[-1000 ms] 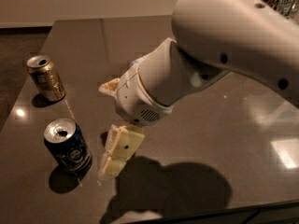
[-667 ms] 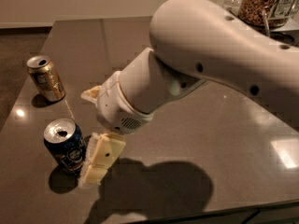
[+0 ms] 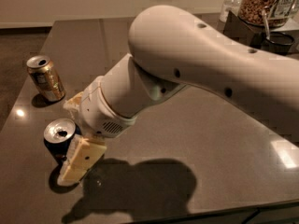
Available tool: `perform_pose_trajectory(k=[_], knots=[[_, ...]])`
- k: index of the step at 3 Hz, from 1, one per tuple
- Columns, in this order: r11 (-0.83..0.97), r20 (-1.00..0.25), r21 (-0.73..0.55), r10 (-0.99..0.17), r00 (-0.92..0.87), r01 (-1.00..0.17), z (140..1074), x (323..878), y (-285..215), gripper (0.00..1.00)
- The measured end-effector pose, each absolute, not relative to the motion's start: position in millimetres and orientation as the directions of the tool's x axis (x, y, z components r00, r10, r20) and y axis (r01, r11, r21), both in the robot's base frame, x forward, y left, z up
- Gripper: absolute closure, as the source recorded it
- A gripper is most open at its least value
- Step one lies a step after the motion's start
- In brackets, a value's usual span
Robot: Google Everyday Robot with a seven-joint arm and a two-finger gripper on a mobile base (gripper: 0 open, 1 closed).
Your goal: Move pepsi can near orange can
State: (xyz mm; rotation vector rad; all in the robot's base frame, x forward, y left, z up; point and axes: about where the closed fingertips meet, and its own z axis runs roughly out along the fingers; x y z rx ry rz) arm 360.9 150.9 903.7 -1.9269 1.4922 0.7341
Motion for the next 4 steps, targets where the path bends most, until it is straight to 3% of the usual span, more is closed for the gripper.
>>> perform_pose_trajectory(k=[1, 3, 4], knots=[[-0.219, -0.734, -0.113, -0.639, 0.230, -0.969, 906.8, 357.7, 162.1, 0.48], [-0.216, -0.734, -0.118, -0.639, 0.232, -0.969, 920.8, 370.4, 168.4, 0.95], [-0.188, -0.738, -0.119, -0.640, 0.214, -0.975, 933.2, 396.5, 173.4, 1.00]])
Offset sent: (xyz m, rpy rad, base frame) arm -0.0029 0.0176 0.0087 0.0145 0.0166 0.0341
